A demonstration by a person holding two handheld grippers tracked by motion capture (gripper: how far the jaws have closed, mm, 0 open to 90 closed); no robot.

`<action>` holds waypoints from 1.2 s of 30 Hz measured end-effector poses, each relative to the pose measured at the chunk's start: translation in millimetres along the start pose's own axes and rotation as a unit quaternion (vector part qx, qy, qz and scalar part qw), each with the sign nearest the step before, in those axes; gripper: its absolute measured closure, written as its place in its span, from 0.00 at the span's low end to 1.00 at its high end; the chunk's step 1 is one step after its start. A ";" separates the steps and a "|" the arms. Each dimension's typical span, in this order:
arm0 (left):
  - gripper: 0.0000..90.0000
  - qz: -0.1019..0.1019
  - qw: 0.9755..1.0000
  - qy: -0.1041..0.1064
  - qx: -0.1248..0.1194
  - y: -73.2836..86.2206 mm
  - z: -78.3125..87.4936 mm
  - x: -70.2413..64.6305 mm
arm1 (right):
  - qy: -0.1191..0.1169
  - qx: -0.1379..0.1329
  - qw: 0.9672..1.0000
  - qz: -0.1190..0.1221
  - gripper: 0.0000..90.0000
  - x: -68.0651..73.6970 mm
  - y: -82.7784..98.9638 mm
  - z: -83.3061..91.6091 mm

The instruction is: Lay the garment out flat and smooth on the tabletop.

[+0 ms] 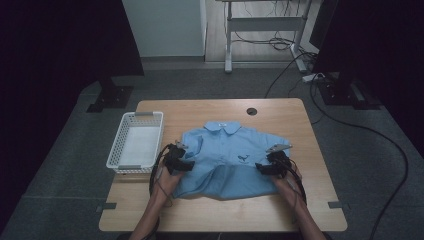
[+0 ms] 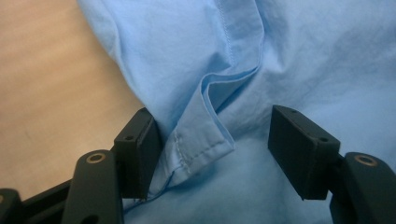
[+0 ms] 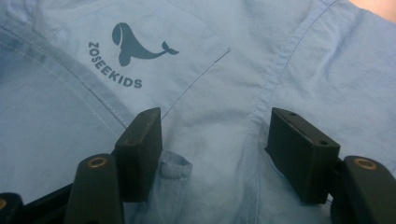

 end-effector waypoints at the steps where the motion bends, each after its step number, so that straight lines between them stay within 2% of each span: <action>1: 0.38 -0.005 1.000 0.004 0.002 4.9 5.0 -4.0 | -0.002 0.005 1.000 0.002 0.40 3.8 4.7 4.8; 3: 0.39 -0.028 0.999 0.013 0.014 10.9 15.1 -11.3 | -0.010 0.022 1.000 0.006 0.39 11.6 13.3 15.1; 4: 0.42 -0.044 0.999 0.009 0.015 11.2 20.5 -13.6 | -0.014 0.033 0.999 0.004 0.39 15.2 16.3 19.9; 5: 0.42 -0.053 0.999 0.001 0.005 8.8 25.8 -14.3 | -0.016 0.040 0.999 0.006 0.39 17.5 17.7 24.9; 7: 0.42 -0.045 0.999 -0.006 -0.021 -2.7 32.1 -11.3 | -0.003 0.024 1.000 0.011 0.39 17.3 13.4 34.8; 9: 0.39 -0.035 0.999 -0.006 -0.028 -16.6 28.5 -9.0 | 0.008 0.000 1.000 0.002 0.37 9.3 1.5 39.0; 11: 0.38 -0.038 0.999 -0.008 -0.021 -26.6 14.6 -10.0 | 0.015 -0.014 1.000 -0.008 0.36 -1.2 -10.7 34.4; 13: 0.38 -0.045 0.999 -0.015 -0.007 -30.7 -2.3 -13.8 | 0.024 -0.018 0.999 -0.022 0.36 -12.5 -18.4 22.3; 14: 0.38 -0.051 0.999 -0.019 -0.001 -30.9 -9.4 -16.5 | 0.022 -0.018 0.999 -0.031 0.36 -17.9 -20.0 15.2; 15: 0.39 -0.054 0.998 -0.018 -0.004 -30.4 -13.8 -18.1 | 0.026 -0.018 0.999 -0.037 0.36 -22.7 -20.4 8.8; 17: 0.50 -0.039 0.999 -0.010 -0.009 -31.0 -15.1 -18.2 | 0.042 -0.008 0.998 -0.045 0.37 -30.6 -18.7 -1.7; 18: 0.51 -0.044 0.999 -0.016 -0.011 -31.4 -14.9 -19.3 | 0.045 -0.004 0.998 -0.049 0.37 -34.2 -17.4 -5.5; 20: 0.53 -0.051 0.998 -0.038 -0.007 -32.4 -13.6 -17.9 | 0.050 -0.011 0.997 -0.049 0.39 -37.5 -15.4 -7.5; 22: 0.62 -0.053 0.995 -0.079 0.013 -33.4 -13.6 -8.0 | 0.050 -0.013 0.998 -0.046 0.40 -38.7 -14.0 -6.4; 23: 0.62 -0.039 0.993 -0.109 0.027 -34.3 -13.3 1.4 | 0.050 -0.016 0.998 -0.047 0.40 -39.1 -12.6 -5.5; 24: 0.62 -0.020 0.989 -0.140 0.034 -35.6 -10.3 12.4 | 0.051 -0.019 0.997 -0.046 0.40 -39.9 -10.9 -4.4; 25: 0.63 0.008 0.988 -0.150 0.023 -36.8 -5.2 22.6 | 0.053 -0.021 0.997 -0.047 0.40 -40.7 -9.4 -3.0; 26: 0.63 0.033 0.990 -0.140 0.012 -38.2 0.9 30.6 | 0.054 -0.022 0.997 -0.049 0.40 -41.1 -8.0 -2.0; 27: 0.62 0.044 0.990 -0.135 0.001 -39.9 6.9 35.0 | 0.056 -0.024 0.997 -0.049 0.40 -41.1 -7.1 -1.4; 28: 0.59 0.045 0.990 -0.137 -0.009 -41.9 13.3 36.0 | 0.055 -0.025 0.997 -0.049 0.40 -41.0 -6.5 -0.9; 29: 0.56 0.041 0.991 -0.122 -0.025 -43.8 18.8 33.8 | 0.055 -0.025 0.997 -0.049 0.40 -41.0 -6.0 -0.5; 30: 0.52 0.030 0.995 -0.088 -0.042 -45.8 22.4 29.0 | 0.055 -0.025 0.997 -0.049 0.40 -41.1 -5.8 -0.2; 31: 0.48 0.016 0.997 -0.051 -0.053 -47.6 23.8 21.4 | 0.054 -0.024 0.997 -0.048 0.40 -41.2 -5.7 -0.1; 32: 0.45 0.004 0.998 -0.015 -0.057 -49.2 22.5 12.4 | 0.054 -0.024 0.997 -0.048 0.40 -41.4 -5.7 0.0; 33: 0.41 -0.008 0.998 0.013 -0.055 -50.5 19.2 2.2 | 0.053 -0.024 0.997 -0.047 0.40 -41.5 -5.7 0.0; 34: 0.40 -0.024 0.998 0.023 -0.047 -51.0 14.7 -8.1 | 0.053 -0.024 0.997 -0.047 0.40 -41.4 -5.6 0.2; 36: 0.41 -0.065 0.998 0.005 -0.023 -50.1 2.5 -24.6 | 0.052 -0.023 0.997 -0.046 0.40 -41.4 -4.4 1.3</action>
Point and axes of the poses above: each handheld gripper's, and its own axes: z roughly backward along the jaws, y roughly out of its underside, x roughly to its left, the point moved 1 cm from there along -z, roughly forward along the jaws, and after that the axes turned 11 degrees about -y, right-handed, at the moved point
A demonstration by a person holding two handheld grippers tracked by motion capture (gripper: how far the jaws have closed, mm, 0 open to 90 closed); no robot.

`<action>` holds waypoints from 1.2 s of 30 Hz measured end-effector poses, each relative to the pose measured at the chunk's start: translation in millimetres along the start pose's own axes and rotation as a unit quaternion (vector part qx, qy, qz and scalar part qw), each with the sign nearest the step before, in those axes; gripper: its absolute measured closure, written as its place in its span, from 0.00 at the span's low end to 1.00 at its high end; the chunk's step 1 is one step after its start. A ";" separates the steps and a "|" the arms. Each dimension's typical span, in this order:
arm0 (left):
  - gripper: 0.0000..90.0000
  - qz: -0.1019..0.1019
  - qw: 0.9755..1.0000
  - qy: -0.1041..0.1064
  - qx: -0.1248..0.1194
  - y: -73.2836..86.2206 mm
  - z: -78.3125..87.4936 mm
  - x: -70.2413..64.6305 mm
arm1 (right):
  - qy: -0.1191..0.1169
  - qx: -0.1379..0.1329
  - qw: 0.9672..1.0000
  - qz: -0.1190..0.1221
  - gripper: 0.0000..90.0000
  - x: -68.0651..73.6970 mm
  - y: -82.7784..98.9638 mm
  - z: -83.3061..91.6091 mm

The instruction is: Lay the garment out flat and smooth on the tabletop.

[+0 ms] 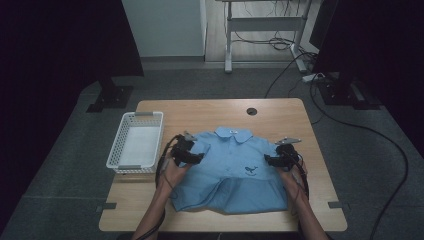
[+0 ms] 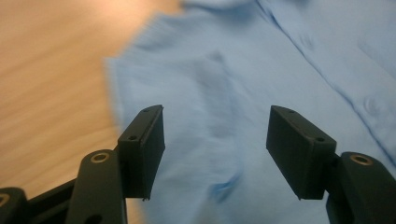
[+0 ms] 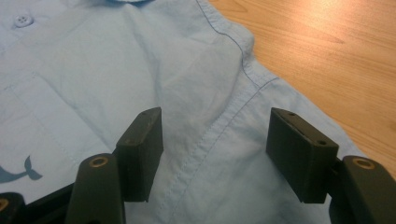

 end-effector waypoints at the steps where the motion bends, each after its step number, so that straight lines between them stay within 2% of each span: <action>1: 0.44 -0.011 1.000 -0.004 0.014 1.2 -7.1 -4.7 | -0.001 -0.001 1.000 0.000 0.40 -0.2 0.9 0.9; 3: 0.54 -0.011 0.999 -0.009 0.038 6.1 -19.0 -8.2 | -0.001 -0.002 1.000 0.002 0.41 -1.0 3.2 3.1; 4: 0.64 0.008 1.000 0.005 0.030 8.1 -19.3 -5.5 | -0.001 -0.003 1.000 0.001 0.41 -1.5 4.5 4.4; 5: 0.77 0.020 0.999 0.016 0.032 9.5 -19.7 -2.9 | -0.001 -0.003 1.000 0.002 0.42 -2.4 5.8 5.8; 7: 0.93 0.013 0.999 -0.006 0.038 10.0 -18.3 -0.4 | -0.002 -0.006 1.000 0.003 0.43 -4.2 8.1 8.2; 9: 0.98 0.015 0.999 -0.028 0.036 8.5 -15.0 5.8 | -0.002 -0.009 1.000 0.003 0.43 -5.3 9.7 9.5; 10: 0.98 0.021 0.999 -0.035 0.031 7.3 -11.7 12.2 | -0.002 -0.010 1.000 0.002 0.43 -5.6 10.3 9.9; 12: 0.98 0.039 0.997 -0.064 0.026 4.7 -3.2 28.3 | 0.000 -0.011 1.000 0.001 0.43 -5.7 11.1 10.6; 14: 0.97 0.060 0.992 -0.107 0.031 3.6 6.1 47.9 | 0.000 -0.011 1.000 0.001 0.43 -5.7 11.4 11.0; 15: 0.96 0.071 0.988 -0.134 0.041 3.9 10.1 57.9 | 0.000 -0.010 1.000 0.001 0.43 -5.8 11.6 11.3; 16: 0.90 0.081 0.982 -0.161 0.051 4.5 12.9 67.6 | 0.000 -0.011 1.000 0.001 0.43 -5.8 11.9 11.5; 17: 0.81 0.090 0.977 -0.184 0.063 5.0 15.0 75.7 | 0.000 -0.011 1.000 0.001 0.43 -5.8 12.1 11.6; 18: 0.71 0.096 0.973 -0.200 0.064 4.9 17.9 81.1 | 0.000 -0.011 1.000 0.000 0.43 -5.7 12.1 11.7; 19: 0.65 0.102 0.974 -0.198 0.051 4.2 21.0 82.4 | 0.001 -0.010 1.000 0.000 0.43 -5.6 11.9 11.7; 21: 0.55 0.095 0.980 -0.171 0.021 0.8 25.1 71.9 | 0.000 0.000 1.000 -0.001 0.41 -5.3 9.8 11.7; 23: 0.46 0.072 0.990 -0.117 -0.008 -3.7 22.1 52.4 | 0.006 0.015 1.000 -0.008 0.37 -5.2 6.0 11.2; 24: 0.43 0.064 0.994 -0.087 -0.014 -5.7 17.7 43.1 | 0.008 0.014 1.000 -0.012 0.36 -5.5 4.3 10.6; 25: 0.41 0.061 0.996 -0.057 -0.016 -7.2 11.5 34.4 | 0.008 0.010 1.000 -0.014 0.36 -6.1 2.8 10.2; 26: 0.40 0.059 0.998 -0.029 -0.015 -7.9 3.2 27.4 | 0.010 0.007 1.000 -0.016 0.35 -7.0 1.3 9.3; 27: 0.39 0.057 0.998 -0.028 -0.003 -8.2 -6.5 22.1 | 0.013 0.008 1.000 -0.018 0.33 -7.9 0.0 7.8; 29: 0.37 0.043 0.996 -0.069 0.026 -7.1 -26.5 20.3 | 0.021 0.007 1.000 -0.017 0.32 -10.3 -2.4 4.0; 30: 0.37 0.048 0.995 -0.076 0.037 -5.5 -36.7 23.4 | 0.028 0.009 0.999 -0.018 0.32 -11.9 -3.2 2.3; 31: 0.37 0.060 0.994 -0.079 0.036 -3.7 -43.8 29.2 | 0.031 0.008 0.999 -0.022 0.32 -13.5 -3.7 0.9; 32: 0.33 0.079 0.992 -0.090 0.039 -2.9 -47.2 36.0 | 0.027 0.004 0.999 -0.029 0.33 -14.8 -3.9 -0.1; 33: 0.34 0.091 0.991 -0.092 0.040 -2.1 -48.9 41.8 | 0.028 0.002 0.999 -0.029 0.36 -14.6 -3.9 -0.3; 34: 0.34 0.098 0.991 -0.086 0.037 -1.1 -50.2 45.8 | 0.026 0.000 0.999 -0.027 0.45 -13.1 -3.7 0.2; 35: 0.36 0.108 0.991 -0.069 0.034 0.6 -50.8 49.4 | 0.022 -0.003 0.999 -0.024 0.56 -10.5 -3.3 0.8; 36: 0.44 0.126 0.991 -0.040 0.027 2.9 -50.4 52.3 | 0.018 -0.005 1.000 -0.019 0.67 -7.0 -3.0 1.1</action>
Point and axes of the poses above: each handheld gripper's, and its own axes: z roughly backward along the jaws, y roughly out of its underside, x roughly to its left, the point moved 1 cm from there along -z, roughly forward along the jaws, and after that the axes turned 11 degrees about -y, right-handed, at the moved point
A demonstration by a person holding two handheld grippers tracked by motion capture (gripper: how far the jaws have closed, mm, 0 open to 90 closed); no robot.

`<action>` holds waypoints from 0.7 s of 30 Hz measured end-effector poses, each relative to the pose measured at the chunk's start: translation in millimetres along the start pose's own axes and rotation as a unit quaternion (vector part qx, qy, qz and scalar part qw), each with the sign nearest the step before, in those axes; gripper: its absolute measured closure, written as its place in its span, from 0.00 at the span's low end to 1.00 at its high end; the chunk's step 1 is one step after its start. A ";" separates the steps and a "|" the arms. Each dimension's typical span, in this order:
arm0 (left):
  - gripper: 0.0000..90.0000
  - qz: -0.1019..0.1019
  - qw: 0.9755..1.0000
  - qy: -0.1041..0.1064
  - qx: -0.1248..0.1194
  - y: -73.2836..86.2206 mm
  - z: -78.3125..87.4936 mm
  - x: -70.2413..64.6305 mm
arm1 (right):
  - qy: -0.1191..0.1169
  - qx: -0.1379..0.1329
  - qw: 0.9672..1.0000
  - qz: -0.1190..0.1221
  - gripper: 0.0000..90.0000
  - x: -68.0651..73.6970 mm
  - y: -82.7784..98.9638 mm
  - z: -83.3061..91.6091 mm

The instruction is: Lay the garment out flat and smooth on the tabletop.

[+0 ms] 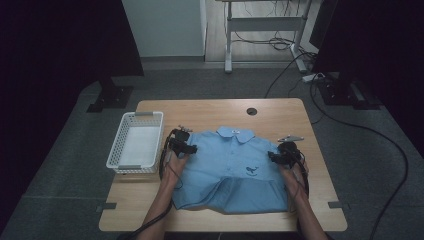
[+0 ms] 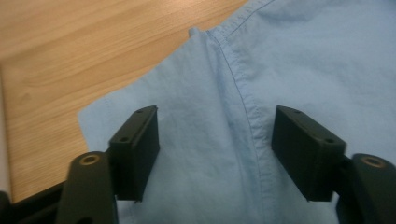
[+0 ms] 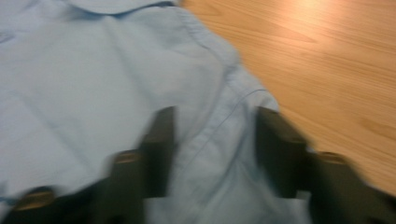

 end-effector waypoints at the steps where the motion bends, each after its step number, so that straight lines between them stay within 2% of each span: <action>1: 0.59 -0.003 1.000 0.003 -0.006 1.4 1.4 -0.6 | -0.008 0.001 1.000 0.006 0.82 4.2 0.1 0.3; 2: 0.72 -0.011 1.000 0.014 -0.008 2.1 3.2 -3.3 | -0.021 0.008 1.000 0.010 0.93 8.6 -0.4 0.5; 3: 0.90 -0.024 1.000 0.015 -0.006 2.4 5.2 -7.9 | -0.031 0.014 0.999 0.012 0.96 12.6 -0.8 0.4; 4: 0.97 -0.043 0.999 -0.002 -0.004 2.6 7.7 -12.7 | -0.037 0.022 0.999 0.011 0.97 15.9 -1.4 0.9; 5: 0.98 -0.059 0.998 -0.010 -0.003 2.9 11.2 -16.1 | -0.036 0.031 0.999 0.017 0.97 18.9 -1.8 1.9; 6: 0.99 -0.063 0.998 -0.011 -0.015 3.4 18.0 -17.9 | -0.029 0.033 0.999 0.028 0.98 22.3 -1.3 4.4; 8: 0.99 -0.060 0.996 -0.004 -0.065 3.0 46.9 -18.6 | -0.022 0.007 0.999 0.041 0.98 28.3 -2.4 19.8; 9: 0.99 -0.059 0.994 0.000 -0.097 1.7 67.9 -19.4 | -0.025 -0.013 0.999 0.046 0.98 32.8 -5.3 33.2; 10: 0.99 -0.060 0.989 -0.005 -0.132 -0.3 91.8 -20.8 | -0.027 -0.034 0.997 0.056 0.98 38.9 -9.3 49.3; 11: 0.99 -0.062 0.983 -0.014 -0.169 -3.4 117.7 -21.8 | -0.024 -0.054 0.996 0.069 0.98 46.5 -14.7 67.7; 12: 0.98 -0.063 0.976 -0.021 -0.207 -7.8 144.3 -21.7 | -0.017 -0.076 0.993 0.085 0.98 54.6 -21.9 87.8; 13: 0.98 -0.064 0.967 -0.030 -0.243 -14.1 169.9 -20.9 | -0.007 -0.097 0.990 0.100 0.98 62.2 -31.2 108.7; 14: 0.98 -0.066 0.957 -0.050 -0.279 -21.3 193.7 -19.7 | 0.004 -0.119 0.987 0.113 0.98 67.5 -42.7 129.0; 15: 0.98 -0.068 0.945 -0.070 -0.313 -28.8 213.4 -17.6 | 0.015 -0.142 0.982 0.122 0.98 70.8 -55.8 147.9; 16: 0.98 -0.067 0.935 -0.087 -0.338 -37.8 226.0 -14.2 | 0.024 -0.167 0.977 0.129 0.98 71.6 -69.5 163.4; 17: 0.97 -0.063 0.932 -0.092 -0.346 -47.5 231.9 -10.0 | 0.029 -0.183 0.974 0.133 0.98 67.5 -84.2 172.1; 18: 0.98 -0.063 0.932 -0.092 -0.346 -47.5 231.9 -10.0 | 0.025 -0.180 0.976 0.122 0.98 59.3 -98.5 175.2; 19: 0.98 -0.062 0.924 -0.110 -0.362 -53.9 243.3 -9.7 | 0.022 -0.180 0.977 0.110 0.98 55.1 -108.0 179.4; 20: 0.99 -0.066 0.917 -0.116 -0.376 -49.8 250.8 -12.2 | 0.032 -0.199 0.972 0.118 0.98 58.1 -111.1 186.8; 21: 0.99 -0.068 0.912 -0.115 -0.387 -44.1 258.1 -14.7 | 0.036 -0.214 0.968 0.127 0.98 63.1 -111.0 194.7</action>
Point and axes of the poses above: each handheld gripper's, and its own axes: z roughly backward along the jaws, y roughly out of its underside, x roughly to its left, the point moved 1 cm from there along -z, roughly forward along the jaws, and after that the axes turned 11 degrees about -y, right-handed, at the moved point
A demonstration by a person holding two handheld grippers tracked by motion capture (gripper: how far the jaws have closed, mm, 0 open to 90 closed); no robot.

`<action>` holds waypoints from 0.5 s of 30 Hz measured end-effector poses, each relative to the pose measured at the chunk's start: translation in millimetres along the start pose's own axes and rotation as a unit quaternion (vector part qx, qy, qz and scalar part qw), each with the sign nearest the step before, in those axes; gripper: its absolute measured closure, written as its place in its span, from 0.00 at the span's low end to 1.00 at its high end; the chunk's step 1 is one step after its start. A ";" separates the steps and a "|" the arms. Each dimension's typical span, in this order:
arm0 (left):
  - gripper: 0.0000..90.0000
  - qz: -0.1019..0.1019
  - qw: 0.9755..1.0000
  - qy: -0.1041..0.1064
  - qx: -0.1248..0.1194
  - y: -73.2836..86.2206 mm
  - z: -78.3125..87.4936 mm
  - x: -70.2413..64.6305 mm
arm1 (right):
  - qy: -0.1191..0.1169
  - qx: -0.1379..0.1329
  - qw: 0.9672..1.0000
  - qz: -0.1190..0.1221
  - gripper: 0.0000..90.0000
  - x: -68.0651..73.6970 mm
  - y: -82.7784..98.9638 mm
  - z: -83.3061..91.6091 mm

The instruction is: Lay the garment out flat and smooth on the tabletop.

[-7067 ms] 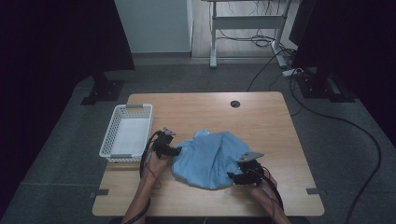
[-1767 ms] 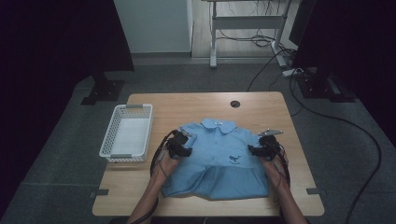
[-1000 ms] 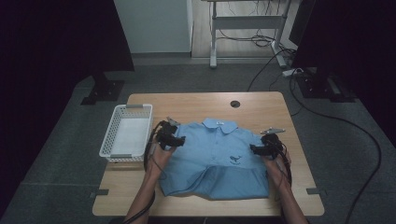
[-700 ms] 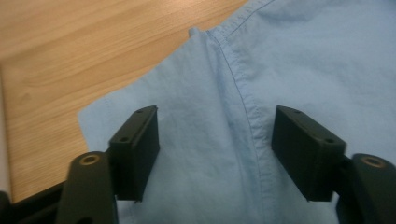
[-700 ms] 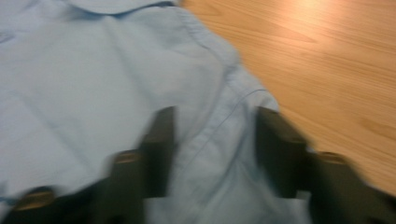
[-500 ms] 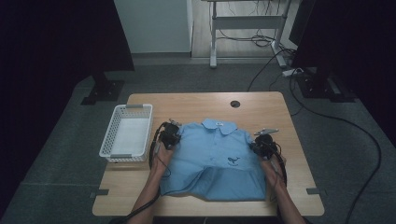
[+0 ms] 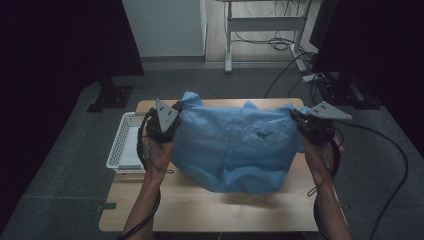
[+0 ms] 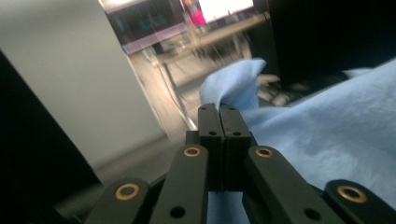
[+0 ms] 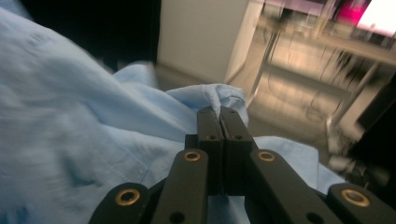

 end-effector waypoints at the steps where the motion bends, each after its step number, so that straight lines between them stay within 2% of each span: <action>1: 0.99 -0.003 1.000 -0.004 -0.013 -0.9 9.3 -0.7 | -0.003 -0.010 1.000 0.002 0.98 3.3 -2.2 7.3; 5: 0.99 -0.001 0.998 0.002 -0.057 -7.9 39.0 2.9 | -0.006 -0.044 0.999 0.008 0.98 12.4 -4.1 39.6; 8: 0.99 -0.009 0.997 0.000 -0.081 -24.0 57.5 5.8 | 0.003 -0.069 0.997 0.029 0.98 24.2 -14.1 66.5; 10: 0.99 -0.012 0.995 -0.006 -0.097 -35.6 61.5 8.3 | 0.016 -0.081 0.996 0.044 0.98 28.6 -26.5 78.6; 12: 0.99 -0.016 0.994 -0.019 -0.104 -40.9 51.4 9.1 | 0.022 -0.086 0.995 0.046 0.98 24.4 -37.9 77.2; 15: 0.99 -0.026 0.995 -0.039 -0.091 -31.2 9.5 8.4 | 0.026 -0.072 0.997 0.030 0.98 2.6 -44.8 48.2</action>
Point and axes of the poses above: each handheld gripper's, and its own axes: z roughly backward along the jaws, y roughly out of its underside, x roughly to its left, the point moved 1 cm from there along -z, roughly forward along the jaws, and after that the axes turned 11 degrees about -y, right-handed, at the moved point
